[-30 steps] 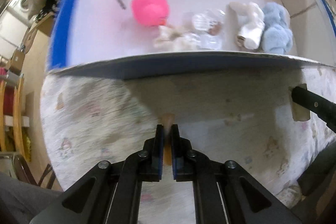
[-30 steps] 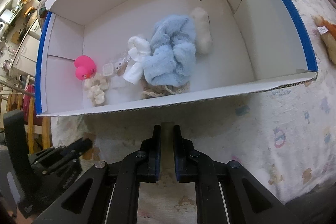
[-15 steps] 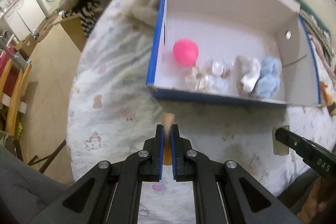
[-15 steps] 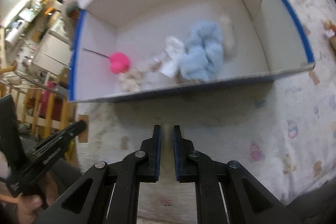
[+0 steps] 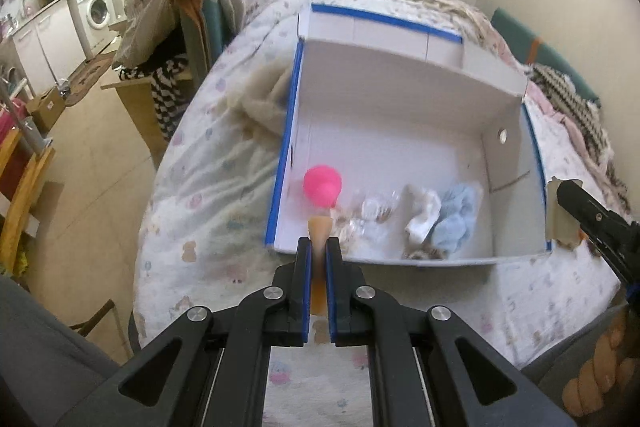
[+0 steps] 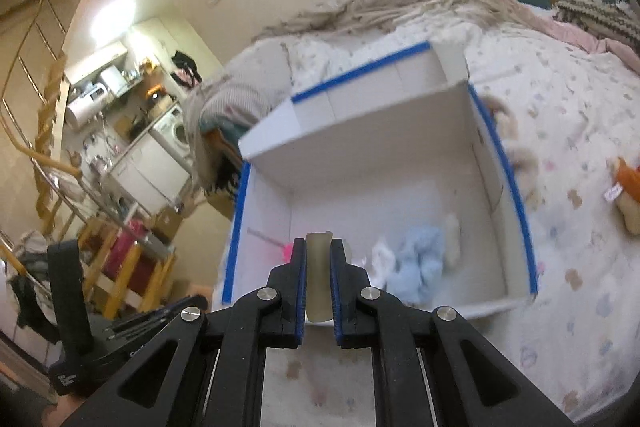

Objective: Organize soft objects
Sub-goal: 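Lift the orange-tan roll with the right gripper and carry it over the box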

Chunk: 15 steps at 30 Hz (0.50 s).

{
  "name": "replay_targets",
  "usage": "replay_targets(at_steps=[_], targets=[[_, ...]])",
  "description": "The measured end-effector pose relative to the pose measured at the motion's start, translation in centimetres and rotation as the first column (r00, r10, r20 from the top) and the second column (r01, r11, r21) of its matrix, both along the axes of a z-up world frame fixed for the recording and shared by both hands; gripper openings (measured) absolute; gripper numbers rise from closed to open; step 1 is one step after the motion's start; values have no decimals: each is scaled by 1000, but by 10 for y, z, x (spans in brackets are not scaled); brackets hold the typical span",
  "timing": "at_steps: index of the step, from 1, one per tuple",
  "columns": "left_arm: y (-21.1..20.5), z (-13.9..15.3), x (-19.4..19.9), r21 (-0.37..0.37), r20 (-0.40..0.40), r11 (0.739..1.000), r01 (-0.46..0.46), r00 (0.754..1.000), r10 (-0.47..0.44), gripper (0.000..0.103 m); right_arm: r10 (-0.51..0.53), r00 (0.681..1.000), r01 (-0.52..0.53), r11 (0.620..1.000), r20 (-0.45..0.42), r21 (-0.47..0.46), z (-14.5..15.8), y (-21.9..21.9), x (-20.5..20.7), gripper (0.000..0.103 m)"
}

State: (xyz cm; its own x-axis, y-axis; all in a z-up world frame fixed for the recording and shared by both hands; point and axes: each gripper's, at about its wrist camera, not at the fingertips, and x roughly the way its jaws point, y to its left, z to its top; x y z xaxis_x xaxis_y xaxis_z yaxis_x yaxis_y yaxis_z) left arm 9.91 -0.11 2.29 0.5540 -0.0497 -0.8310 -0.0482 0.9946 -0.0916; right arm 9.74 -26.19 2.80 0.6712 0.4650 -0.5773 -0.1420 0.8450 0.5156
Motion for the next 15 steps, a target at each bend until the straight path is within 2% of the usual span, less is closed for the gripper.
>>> replay_targets(at_steps=[5, 8, 13, 15], targets=[[-3, 15, 25, 8, 29, 1000, -3, 1000, 3, 6, -17, 1000, 17, 1000, 26, -17, 12, -12, 25, 12], [-6, 18, 42, 11, 31, 1000, 3, 1000, -4, 6, -23, 1000, 24, 999, 18, -37, 10, -18, 39, 12], [-22, 6, 77, 51, 15, 997, 53, 998, -54, 6, -17, 999, 13, 996, -47, -93, -18, -19, 65, 12], [-28, -5, 88, 47, -6, 996, 71, 997, -71, 6, -28, 994, 16, 994, -106, -105, -38, -20, 70, 12]])
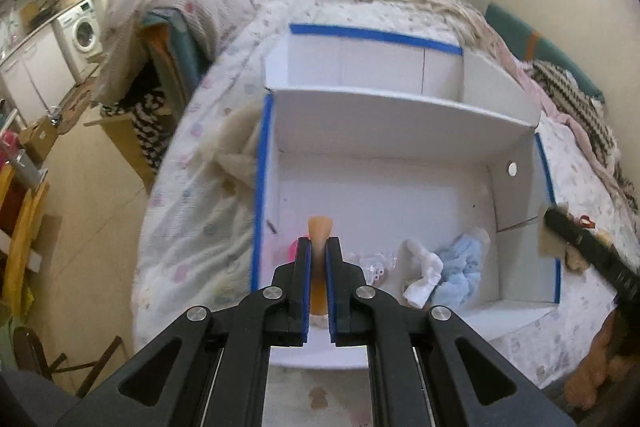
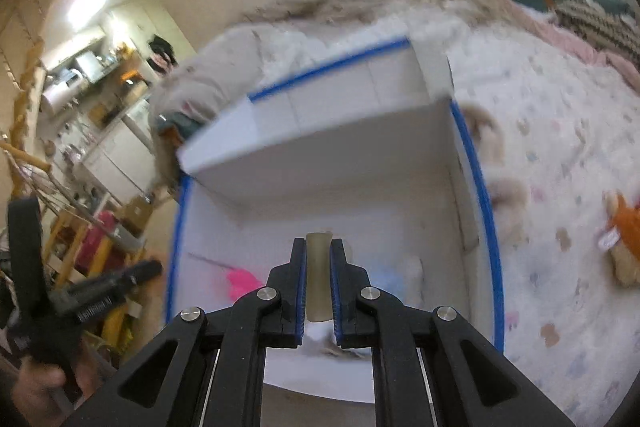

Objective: Organize soft objects
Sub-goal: 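Lift the orange-tan roll with the right gripper and carry it over the box, then open the right gripper to drop the roll into the box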

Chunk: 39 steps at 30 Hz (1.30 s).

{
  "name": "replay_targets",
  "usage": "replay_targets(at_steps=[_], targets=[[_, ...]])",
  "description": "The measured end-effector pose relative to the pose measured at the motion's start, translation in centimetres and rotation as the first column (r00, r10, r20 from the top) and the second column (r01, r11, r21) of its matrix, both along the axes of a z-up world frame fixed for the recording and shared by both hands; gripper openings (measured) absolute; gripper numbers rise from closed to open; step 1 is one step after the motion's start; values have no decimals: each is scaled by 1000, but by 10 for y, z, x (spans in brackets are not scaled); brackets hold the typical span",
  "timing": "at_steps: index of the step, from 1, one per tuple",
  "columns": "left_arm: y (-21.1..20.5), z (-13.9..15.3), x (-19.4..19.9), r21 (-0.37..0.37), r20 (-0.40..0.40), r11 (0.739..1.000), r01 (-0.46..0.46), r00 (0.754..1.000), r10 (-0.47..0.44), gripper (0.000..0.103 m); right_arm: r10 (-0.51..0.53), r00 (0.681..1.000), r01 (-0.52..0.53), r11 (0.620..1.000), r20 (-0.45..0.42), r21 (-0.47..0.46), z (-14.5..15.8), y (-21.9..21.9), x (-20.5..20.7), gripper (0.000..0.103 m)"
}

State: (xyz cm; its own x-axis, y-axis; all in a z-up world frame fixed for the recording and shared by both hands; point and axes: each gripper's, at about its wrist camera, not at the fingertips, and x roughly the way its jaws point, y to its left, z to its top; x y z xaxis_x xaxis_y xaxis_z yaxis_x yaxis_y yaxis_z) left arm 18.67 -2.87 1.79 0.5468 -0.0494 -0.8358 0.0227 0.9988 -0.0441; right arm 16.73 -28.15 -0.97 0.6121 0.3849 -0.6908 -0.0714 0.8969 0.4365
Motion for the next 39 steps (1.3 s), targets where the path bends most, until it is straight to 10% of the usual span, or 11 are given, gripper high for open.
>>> replay_targets(at_steps=[12, 26, 35, 37, 39], targets=[[-22, -59, 13, -17, -69, 997, 70, 995, -71, 6, -35, 971, 35, 999, -236, -3, -54, -4, 14, 12], [-37, -79, 13, 41, -134, 995, 86, 988, -79, 11, -31, 958, 23, 999, -284, -30, -63, 3, 17, 18], [-32, -75, 9, 69, -124, 995, 69, 990, -60, 49, -46, 969, 28, 997, -244, -75, -55, 6, 17, 29], [-32, -71, 8, 75, -114, 995, 61, 992, -52, 59, -49, 970, 31, 996, -238, -80, -53, 5, 17, 39], [-31, -67, 6, 73, -97, 995, 62, 994, -55, 60, -59, 972, 41, 996, -229, -80, -52, 5, 16, 72]])
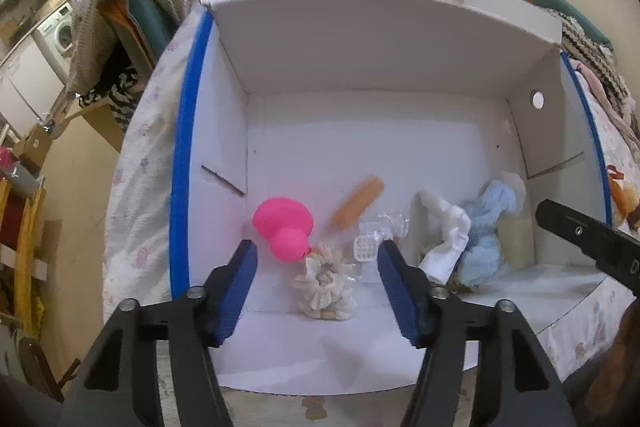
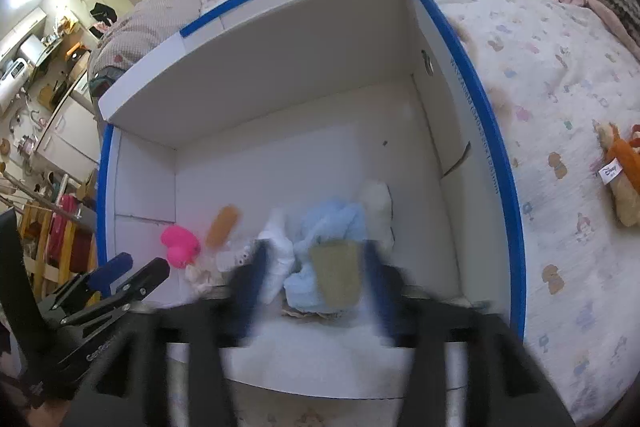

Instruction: Organize soft objects

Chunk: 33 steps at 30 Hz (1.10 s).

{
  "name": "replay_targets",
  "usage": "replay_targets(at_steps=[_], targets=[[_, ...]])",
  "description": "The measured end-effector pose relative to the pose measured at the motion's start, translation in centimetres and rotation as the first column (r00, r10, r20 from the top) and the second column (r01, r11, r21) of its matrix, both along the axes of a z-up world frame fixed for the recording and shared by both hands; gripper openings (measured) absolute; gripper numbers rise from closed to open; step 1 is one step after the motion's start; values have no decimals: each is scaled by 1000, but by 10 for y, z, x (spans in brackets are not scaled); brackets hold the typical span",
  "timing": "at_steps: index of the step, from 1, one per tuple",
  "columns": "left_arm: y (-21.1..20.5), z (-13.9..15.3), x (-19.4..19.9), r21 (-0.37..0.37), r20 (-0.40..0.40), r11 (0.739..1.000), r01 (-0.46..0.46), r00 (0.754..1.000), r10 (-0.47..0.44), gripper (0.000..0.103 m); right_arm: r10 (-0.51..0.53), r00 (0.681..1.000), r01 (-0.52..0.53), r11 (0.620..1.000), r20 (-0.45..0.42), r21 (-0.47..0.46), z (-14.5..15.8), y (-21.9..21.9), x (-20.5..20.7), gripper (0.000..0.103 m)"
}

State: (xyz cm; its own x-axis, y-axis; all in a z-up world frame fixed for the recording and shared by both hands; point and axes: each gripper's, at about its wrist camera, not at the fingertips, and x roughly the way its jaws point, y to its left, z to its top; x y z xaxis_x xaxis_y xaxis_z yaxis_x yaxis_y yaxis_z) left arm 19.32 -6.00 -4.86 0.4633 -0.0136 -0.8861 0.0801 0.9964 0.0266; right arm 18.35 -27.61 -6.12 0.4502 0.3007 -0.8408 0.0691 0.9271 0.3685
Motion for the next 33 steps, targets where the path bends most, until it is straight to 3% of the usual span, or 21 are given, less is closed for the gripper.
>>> replay_targets(at_steps=[8, 13, 19, 22, 24, 30, 33], targets=[[-2, 20, -9, 56, 113, 998, -10, 994, 4, 60, 24, 997, -23, 1000, 77, -18, 14, 4, -2, 72], [1, 31, -15, 36, 133, 999, -10, 991, 5, 60, 25, 991, -21, 999, 128, -31, 28, 1, -10, 86], [6, 43, -28, 72, 177, 997, -32, 984, 19, 60, 36, 988, -35, 999, 153, -14, 37, 0, -22, 87], [15, 46, -32, 51, 165, 998, -35, 986, 26, 60, 59, 986, -58, 998, 156, -9, 40, 4, -29, 87], [20, 45, -36, 52, 155, 998, -48, 987, 39, 62, 72, 984, -69, 997, 163, -23, 42, 8, -34, 94], [44, 30, -48, -13, 35, 993, -113, 993, 114, 62, 116, 981, -112, 993, 155, -37, 44, 21, -57, 95], [48, 28, -57, -19, 22, 992, -122, 992, 122, 62, 117, 981, -113, 993, 156, -36, 44, 24, -68, 96]])
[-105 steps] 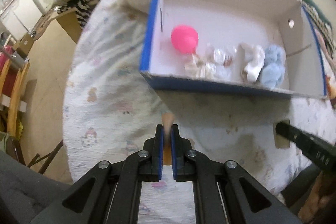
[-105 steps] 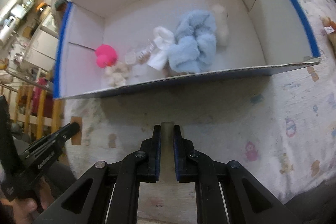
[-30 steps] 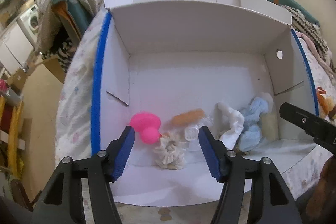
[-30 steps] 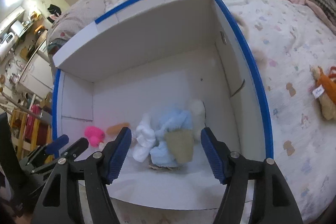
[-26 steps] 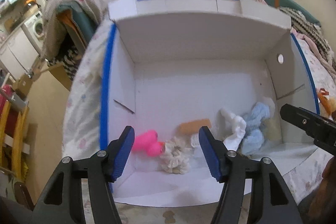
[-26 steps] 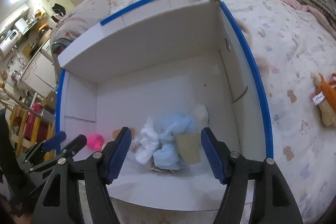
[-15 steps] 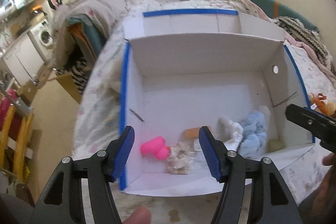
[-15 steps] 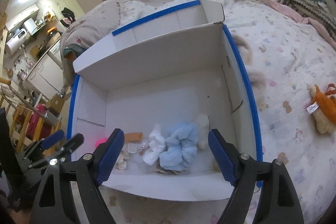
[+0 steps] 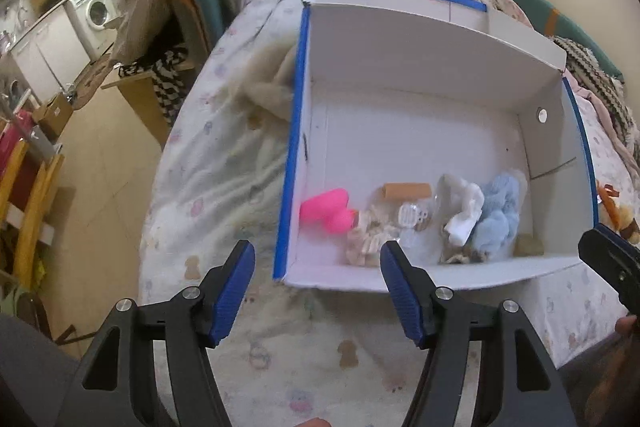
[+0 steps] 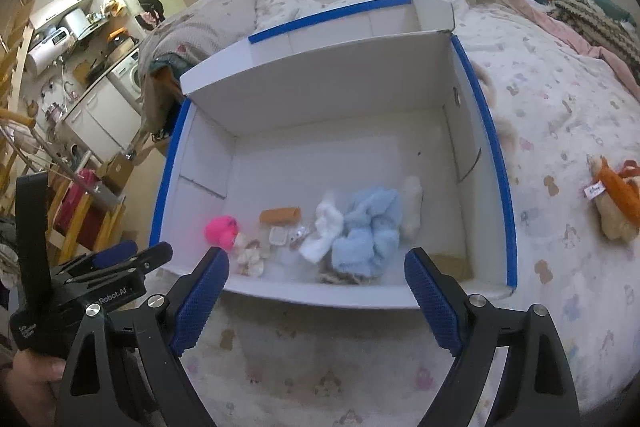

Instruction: Organize soft objects

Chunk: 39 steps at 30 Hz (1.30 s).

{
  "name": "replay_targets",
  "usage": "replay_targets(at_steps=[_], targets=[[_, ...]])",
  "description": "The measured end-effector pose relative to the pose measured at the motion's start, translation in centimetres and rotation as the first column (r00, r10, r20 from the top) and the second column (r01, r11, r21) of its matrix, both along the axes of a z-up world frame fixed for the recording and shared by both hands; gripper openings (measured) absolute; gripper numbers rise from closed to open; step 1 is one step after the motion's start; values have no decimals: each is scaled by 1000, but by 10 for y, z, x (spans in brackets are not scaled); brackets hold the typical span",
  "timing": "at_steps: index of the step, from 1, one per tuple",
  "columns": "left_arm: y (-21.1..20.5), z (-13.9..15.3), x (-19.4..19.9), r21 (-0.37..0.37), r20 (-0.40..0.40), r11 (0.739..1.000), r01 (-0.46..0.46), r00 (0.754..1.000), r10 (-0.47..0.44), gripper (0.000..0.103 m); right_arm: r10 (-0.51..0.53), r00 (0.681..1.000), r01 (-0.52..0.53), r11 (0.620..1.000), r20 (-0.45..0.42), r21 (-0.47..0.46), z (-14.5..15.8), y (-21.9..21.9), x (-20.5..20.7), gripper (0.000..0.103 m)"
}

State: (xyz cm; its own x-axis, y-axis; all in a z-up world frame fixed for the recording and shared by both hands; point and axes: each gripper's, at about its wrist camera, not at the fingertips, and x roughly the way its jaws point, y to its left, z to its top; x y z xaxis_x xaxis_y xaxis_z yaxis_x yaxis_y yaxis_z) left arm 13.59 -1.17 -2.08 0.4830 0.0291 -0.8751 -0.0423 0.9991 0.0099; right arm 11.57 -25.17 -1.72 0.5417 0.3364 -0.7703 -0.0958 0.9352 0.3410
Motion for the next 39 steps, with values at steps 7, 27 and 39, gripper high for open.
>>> replay_targets(at_steps=[7, 27, 39], targets=[[-4, 28, -34, -9, 150, 998, 57, 987, -55, 75, -47, 993, 50, 998, 108, -32, 17, -1, -22, 100], [-4, 68, -47, 12, 388, 999, 51, 920, -52, 98, -100, 950, 126, 990, 297, -70, 39, 1, -29, 103], [-5, 65, -48, 19, 380, 998, 59, 923, -62, 98, -88, 952, 121, 988, 293, -97, 38, 6, -30, 103]])
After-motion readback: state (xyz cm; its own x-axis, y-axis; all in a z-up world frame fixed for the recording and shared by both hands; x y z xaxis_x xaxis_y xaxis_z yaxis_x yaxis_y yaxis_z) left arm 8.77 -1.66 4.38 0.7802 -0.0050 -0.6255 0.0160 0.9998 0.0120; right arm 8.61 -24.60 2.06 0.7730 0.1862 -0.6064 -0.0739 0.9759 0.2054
